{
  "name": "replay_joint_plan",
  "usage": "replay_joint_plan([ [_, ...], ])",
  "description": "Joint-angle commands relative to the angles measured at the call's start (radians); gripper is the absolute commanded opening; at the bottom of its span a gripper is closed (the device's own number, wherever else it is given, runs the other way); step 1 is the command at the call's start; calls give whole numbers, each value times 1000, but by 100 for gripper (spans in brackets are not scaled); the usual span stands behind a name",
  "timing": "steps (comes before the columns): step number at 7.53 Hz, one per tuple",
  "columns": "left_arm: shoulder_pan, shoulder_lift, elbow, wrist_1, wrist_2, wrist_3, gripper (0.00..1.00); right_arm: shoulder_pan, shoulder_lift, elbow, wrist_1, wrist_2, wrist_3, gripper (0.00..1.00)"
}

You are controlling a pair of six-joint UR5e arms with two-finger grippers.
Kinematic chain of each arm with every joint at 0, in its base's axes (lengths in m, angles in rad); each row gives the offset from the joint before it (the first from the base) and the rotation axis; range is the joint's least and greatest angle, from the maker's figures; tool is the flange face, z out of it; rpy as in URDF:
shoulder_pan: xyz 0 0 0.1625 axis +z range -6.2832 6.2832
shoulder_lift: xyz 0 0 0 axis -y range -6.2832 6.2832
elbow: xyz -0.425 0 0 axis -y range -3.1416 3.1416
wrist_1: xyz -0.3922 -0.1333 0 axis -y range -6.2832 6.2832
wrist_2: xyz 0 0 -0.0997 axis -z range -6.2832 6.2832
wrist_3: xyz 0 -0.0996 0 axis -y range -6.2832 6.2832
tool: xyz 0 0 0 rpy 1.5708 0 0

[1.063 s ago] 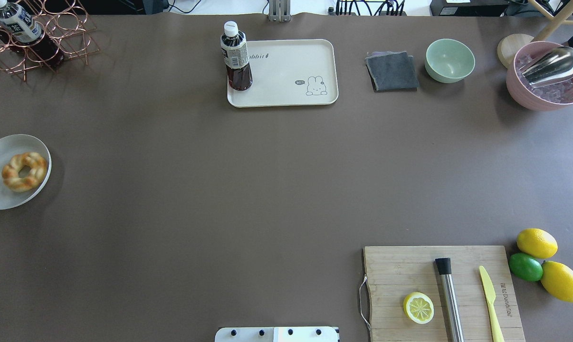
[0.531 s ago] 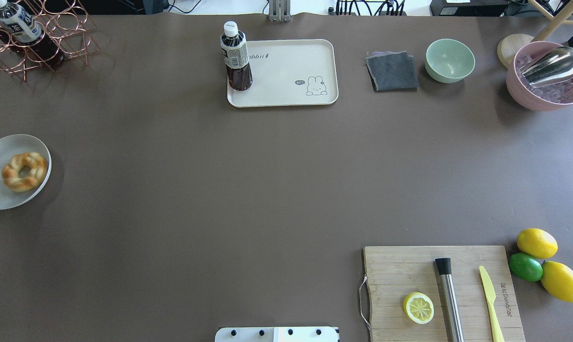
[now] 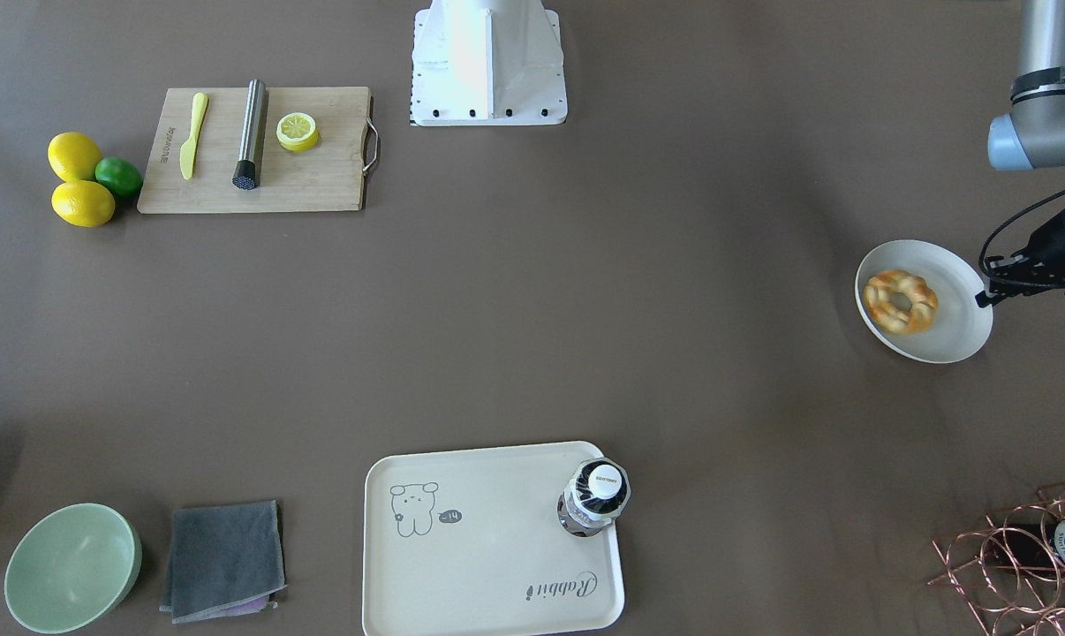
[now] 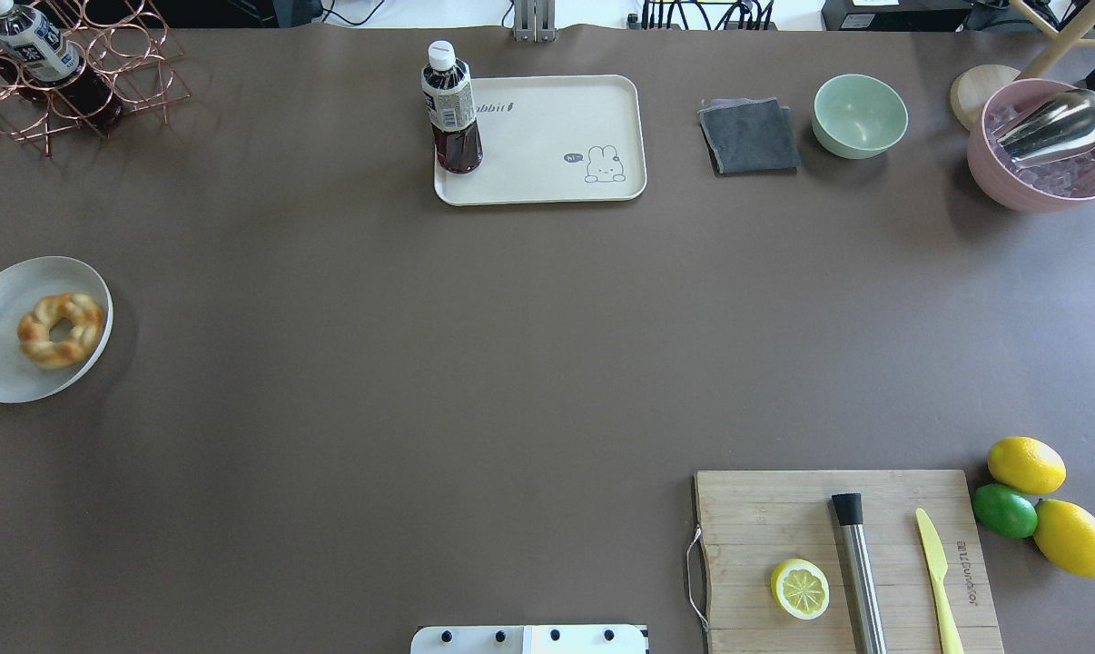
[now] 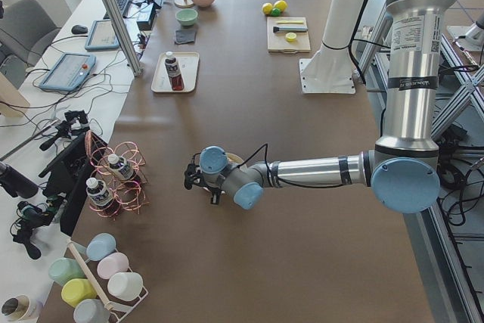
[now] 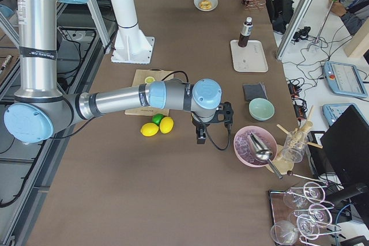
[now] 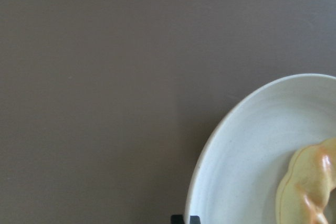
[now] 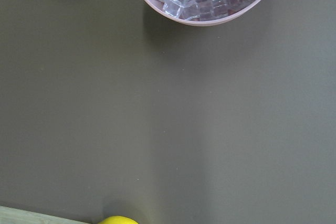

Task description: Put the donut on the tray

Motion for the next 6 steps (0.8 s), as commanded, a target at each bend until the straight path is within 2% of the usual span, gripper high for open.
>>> replay_joint_plan([
  [1, 3, -23, -212, 192, -28, -77, 0, -72, 13, 89, 48, 1, 189, 100],
  [4, 124, -152, -357, 323, -23, -337, 0, -214, 45, 97, 255, -7, 548, 100],
  [5, 196, -207, -399, 325, -3, -496, 0, -274, 65, 102, 327, -11, 689, 100],
  [6, 306, -308, -407, 340, 57, -668, 0, -341, 112, 106, 368, -28, 866, 100],
])
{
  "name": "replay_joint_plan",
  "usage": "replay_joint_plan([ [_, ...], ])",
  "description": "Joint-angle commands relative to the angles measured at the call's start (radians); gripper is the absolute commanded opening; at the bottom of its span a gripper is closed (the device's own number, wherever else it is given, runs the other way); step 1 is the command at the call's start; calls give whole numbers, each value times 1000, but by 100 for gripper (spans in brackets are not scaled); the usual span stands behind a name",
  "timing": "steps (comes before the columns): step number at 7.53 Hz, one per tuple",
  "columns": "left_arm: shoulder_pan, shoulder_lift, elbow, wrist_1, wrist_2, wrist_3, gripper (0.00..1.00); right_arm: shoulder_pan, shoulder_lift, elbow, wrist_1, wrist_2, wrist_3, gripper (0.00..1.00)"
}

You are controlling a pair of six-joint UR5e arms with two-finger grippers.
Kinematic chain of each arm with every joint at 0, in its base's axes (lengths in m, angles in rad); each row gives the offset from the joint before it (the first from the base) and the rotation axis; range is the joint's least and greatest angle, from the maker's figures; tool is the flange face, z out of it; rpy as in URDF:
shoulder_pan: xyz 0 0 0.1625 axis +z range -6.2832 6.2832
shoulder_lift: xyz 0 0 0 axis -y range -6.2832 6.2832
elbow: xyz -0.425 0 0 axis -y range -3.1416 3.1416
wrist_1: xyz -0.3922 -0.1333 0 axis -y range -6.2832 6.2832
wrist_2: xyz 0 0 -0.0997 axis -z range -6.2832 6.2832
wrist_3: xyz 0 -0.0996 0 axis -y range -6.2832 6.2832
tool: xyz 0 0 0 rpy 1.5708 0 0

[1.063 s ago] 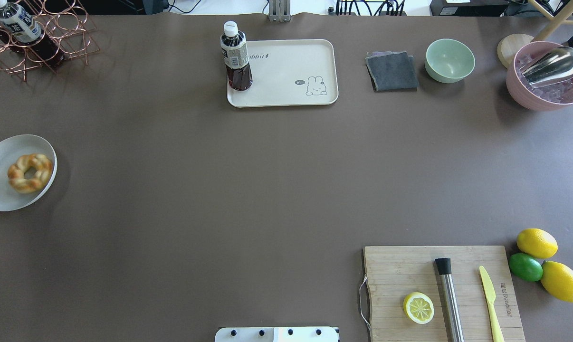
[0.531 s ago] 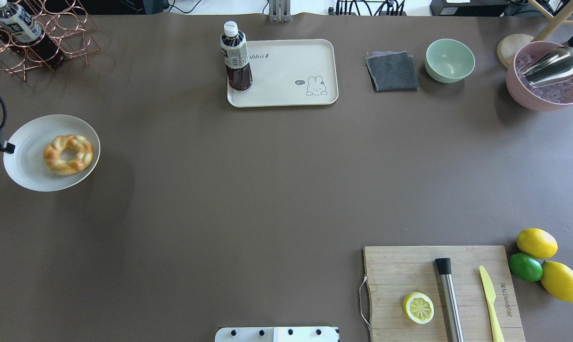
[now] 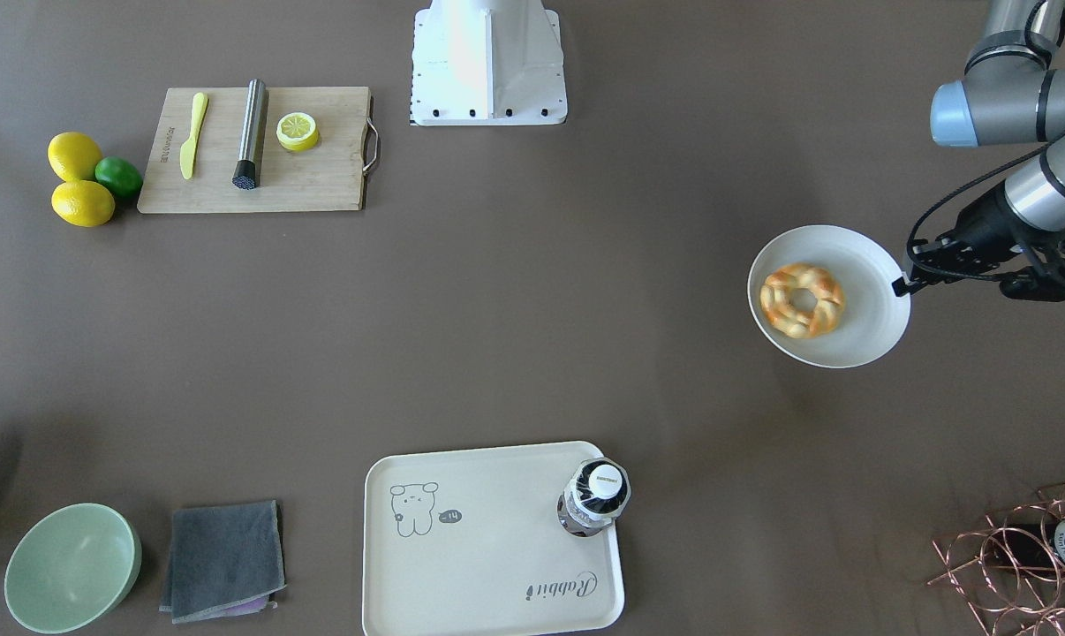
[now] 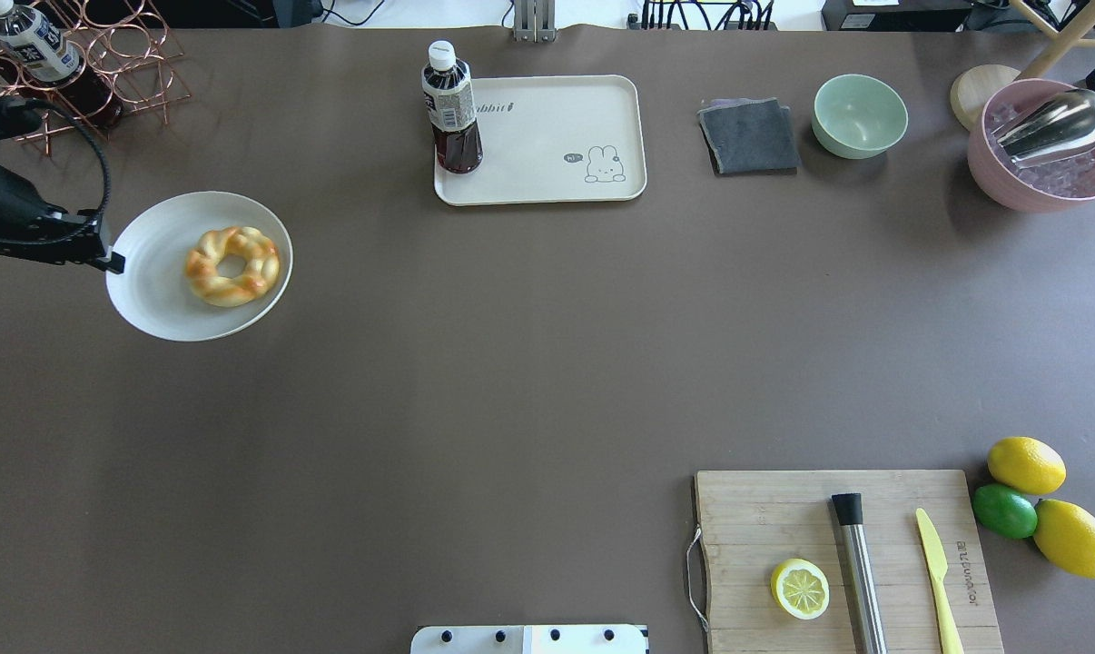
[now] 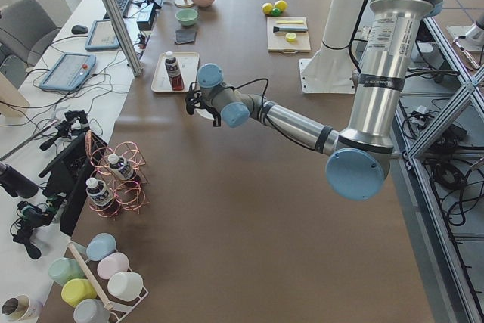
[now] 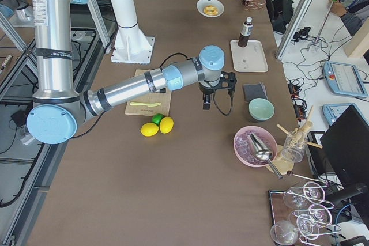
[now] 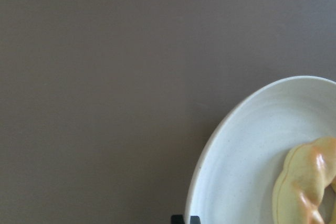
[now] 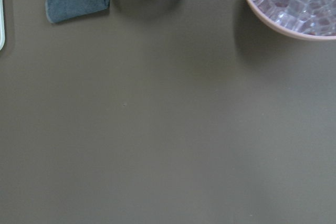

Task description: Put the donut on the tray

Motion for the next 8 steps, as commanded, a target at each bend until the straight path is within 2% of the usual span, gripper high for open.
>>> replay_joint_plan([
  [1, 223, -237, -44, 98, 118, -355, 0, -156, 65, 46, 97, -37, 359, 100],
  [3, 345, -392, -97, 286, 255, -420, 0, -258, 75, 127, 124, -74, 565, 100],
  [5, 412, -470, -98, 299, 309, -507, 0, -397, 130, 162, 209, -141, 828, 100],
  [8, 492, -526, -99, 306, 381, -571, 0, -552, 237, 173, 209, -262, 1018, 100],
])
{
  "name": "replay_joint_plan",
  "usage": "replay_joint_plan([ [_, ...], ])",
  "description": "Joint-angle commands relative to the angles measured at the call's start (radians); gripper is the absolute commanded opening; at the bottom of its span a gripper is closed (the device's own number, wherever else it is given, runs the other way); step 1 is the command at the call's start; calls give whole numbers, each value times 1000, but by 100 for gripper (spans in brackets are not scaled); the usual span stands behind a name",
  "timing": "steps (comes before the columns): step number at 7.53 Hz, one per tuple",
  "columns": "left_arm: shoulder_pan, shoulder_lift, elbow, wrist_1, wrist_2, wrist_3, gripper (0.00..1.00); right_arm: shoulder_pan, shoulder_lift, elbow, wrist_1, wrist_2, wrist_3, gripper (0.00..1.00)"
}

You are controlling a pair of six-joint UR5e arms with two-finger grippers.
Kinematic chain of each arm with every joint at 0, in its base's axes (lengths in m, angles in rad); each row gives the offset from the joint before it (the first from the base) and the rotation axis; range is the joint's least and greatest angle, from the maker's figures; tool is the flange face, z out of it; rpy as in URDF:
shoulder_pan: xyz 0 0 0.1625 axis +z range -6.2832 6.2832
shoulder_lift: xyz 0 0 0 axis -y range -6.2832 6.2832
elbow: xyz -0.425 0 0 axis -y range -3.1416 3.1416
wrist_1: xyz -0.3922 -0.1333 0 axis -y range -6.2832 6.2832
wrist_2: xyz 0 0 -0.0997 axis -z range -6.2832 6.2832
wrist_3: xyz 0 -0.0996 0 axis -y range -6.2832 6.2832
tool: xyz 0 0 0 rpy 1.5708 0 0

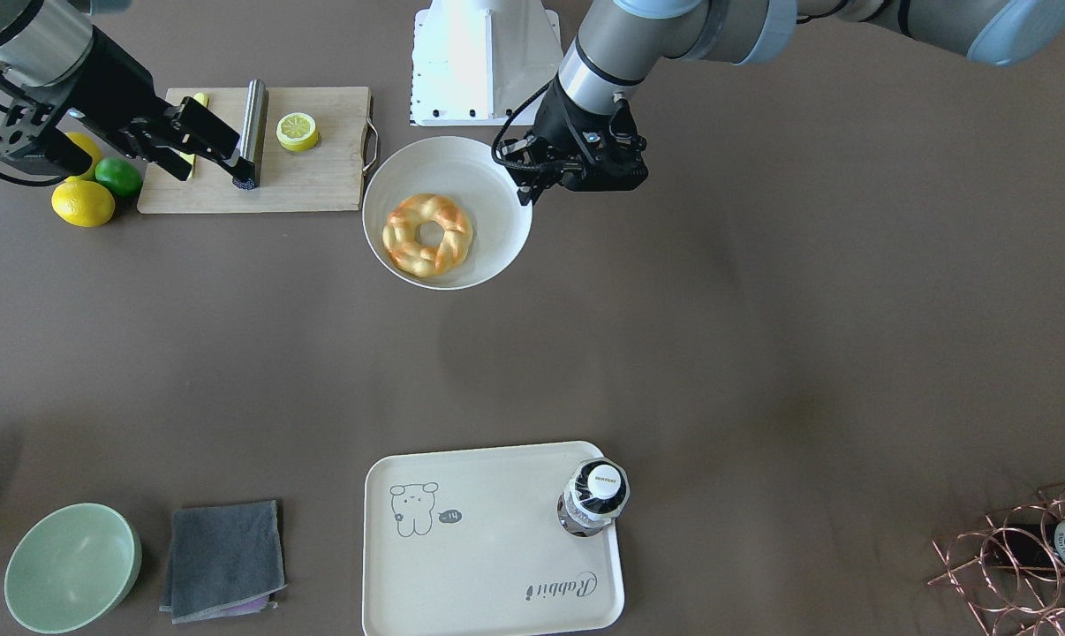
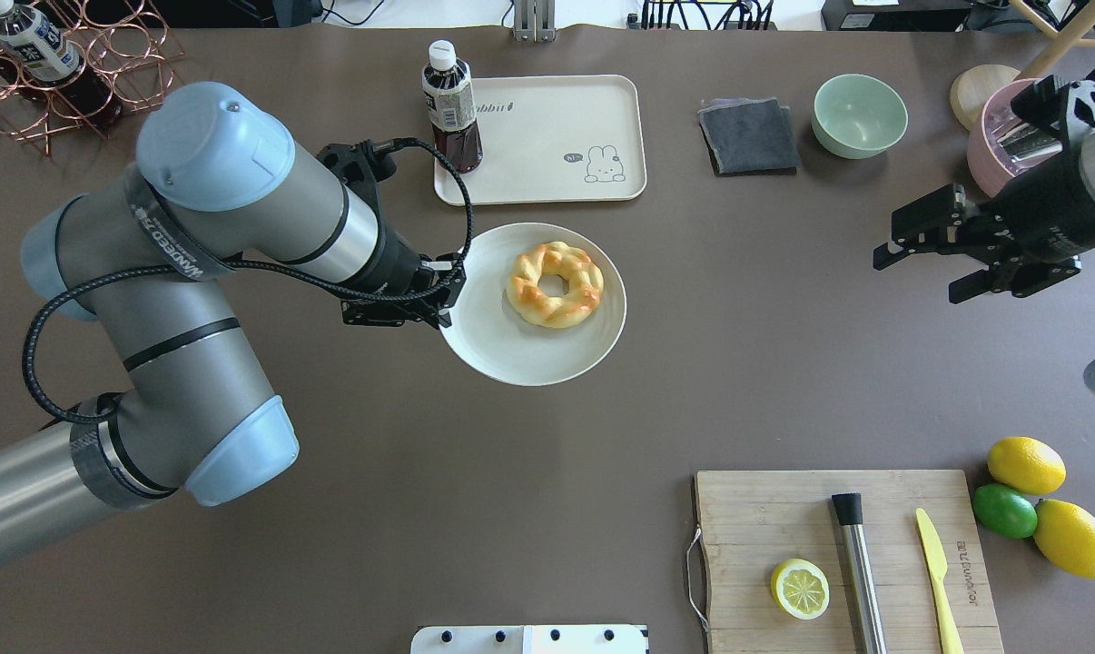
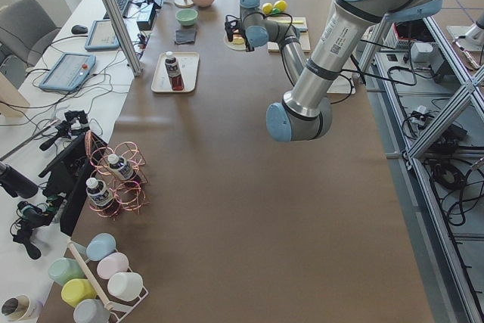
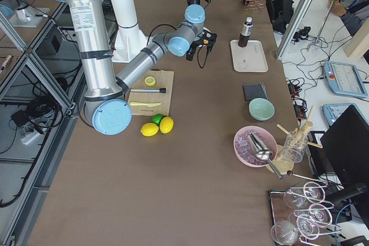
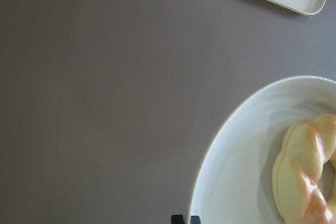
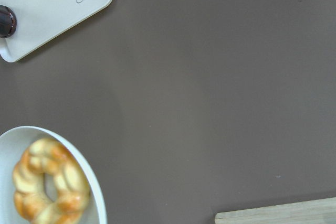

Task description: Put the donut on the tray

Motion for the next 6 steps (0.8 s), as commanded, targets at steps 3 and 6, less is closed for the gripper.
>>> replay_joint_plan([
  [3, 83, -45, -10, 2, 128, -48, 0, -133, 59, -2, 5, -113, 99, 99],
  [6, 100, -59, -22, 2, 166, -48, 0, -162, 59, -2, 6, -117, 122, 98],
])
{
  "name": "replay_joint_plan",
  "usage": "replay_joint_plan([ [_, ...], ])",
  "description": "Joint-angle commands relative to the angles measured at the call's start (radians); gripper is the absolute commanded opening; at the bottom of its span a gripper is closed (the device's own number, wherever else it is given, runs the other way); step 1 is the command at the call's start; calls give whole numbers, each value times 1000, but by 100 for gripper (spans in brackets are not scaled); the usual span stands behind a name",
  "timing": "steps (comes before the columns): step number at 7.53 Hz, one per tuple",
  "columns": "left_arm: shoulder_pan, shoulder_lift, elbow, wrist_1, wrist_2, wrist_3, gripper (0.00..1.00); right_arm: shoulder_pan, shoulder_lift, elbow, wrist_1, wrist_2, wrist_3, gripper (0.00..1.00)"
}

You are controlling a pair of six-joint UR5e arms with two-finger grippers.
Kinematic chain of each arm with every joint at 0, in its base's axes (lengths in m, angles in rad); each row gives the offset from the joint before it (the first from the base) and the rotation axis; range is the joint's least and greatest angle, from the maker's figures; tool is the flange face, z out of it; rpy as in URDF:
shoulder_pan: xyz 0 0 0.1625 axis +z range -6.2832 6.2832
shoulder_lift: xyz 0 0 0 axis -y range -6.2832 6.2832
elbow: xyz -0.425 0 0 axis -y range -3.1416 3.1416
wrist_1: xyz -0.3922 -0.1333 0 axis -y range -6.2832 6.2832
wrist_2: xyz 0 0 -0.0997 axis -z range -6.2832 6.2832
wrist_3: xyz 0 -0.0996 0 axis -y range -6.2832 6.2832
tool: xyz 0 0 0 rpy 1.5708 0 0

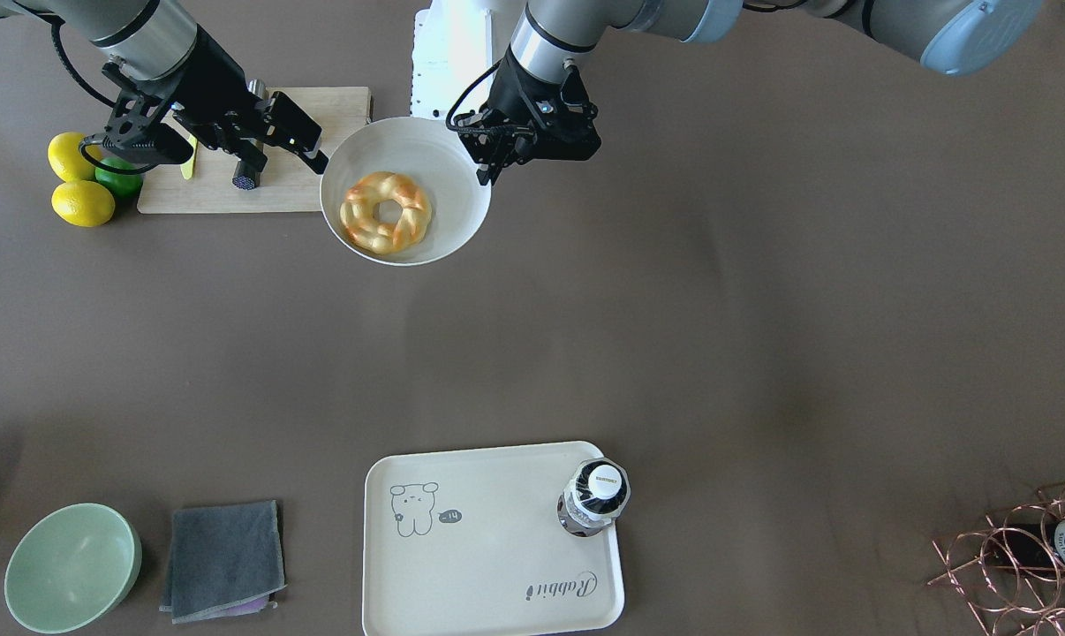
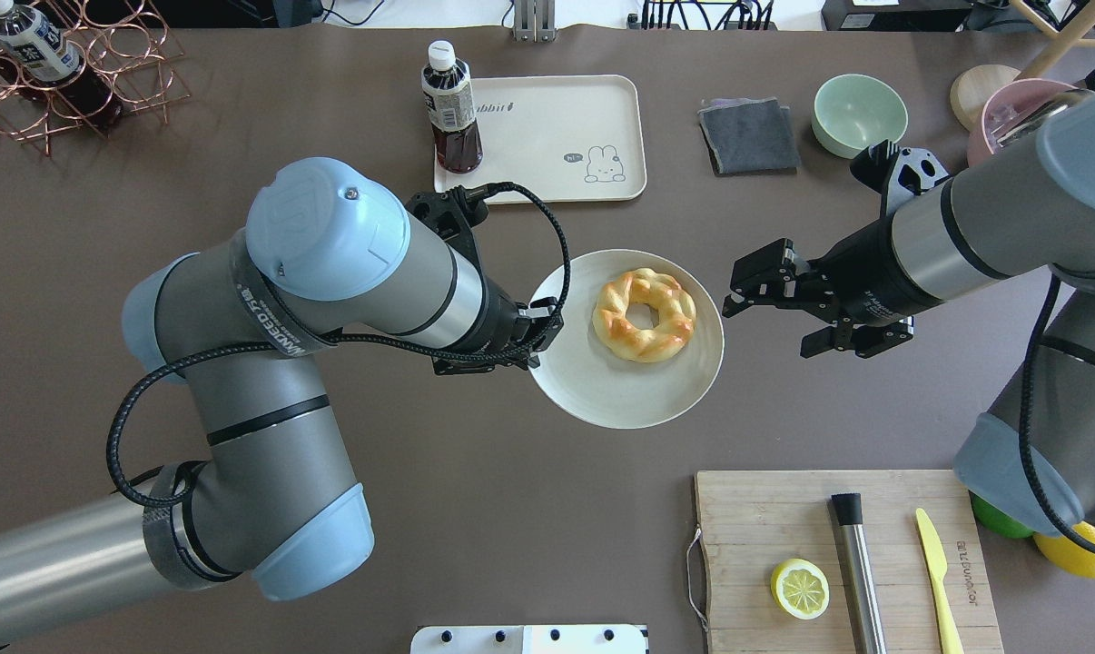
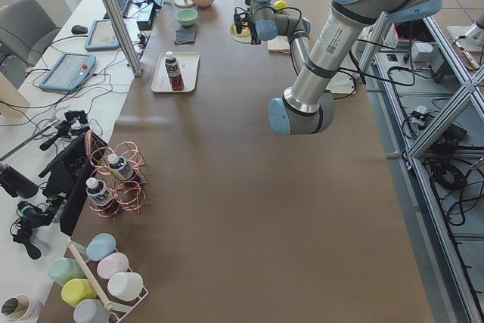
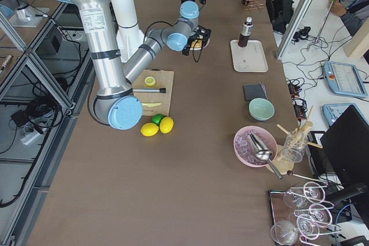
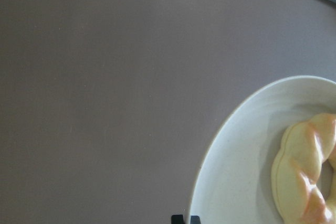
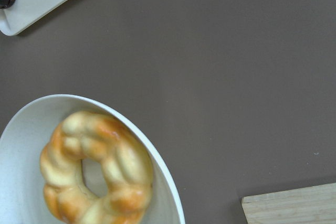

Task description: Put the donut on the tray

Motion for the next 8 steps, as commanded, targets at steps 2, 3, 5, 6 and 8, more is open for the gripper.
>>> replay_joint_plan([
  [2, 5, -3, -26, 1, 13, -6, 0, -28, -1, 0, 0, -12, 17, 88],
  [3, 5, -3, -26, 1, 13, -6, 0, -30, -3, 2, 2, -12, 19, 74],
  [5, 5, -3, -26, 1, 13, -6, 0, -30, -1, 6, 2, -10, 51, 25],
  [6, 5, -5, -26, 1, 12, -6, 0, -30, -1, 9, 2, -9, 52, 0],
  [8, 2, -2, -29, 1, 10, -6, 0, -30, -1, 26, 2, -1, 62, 0],
])
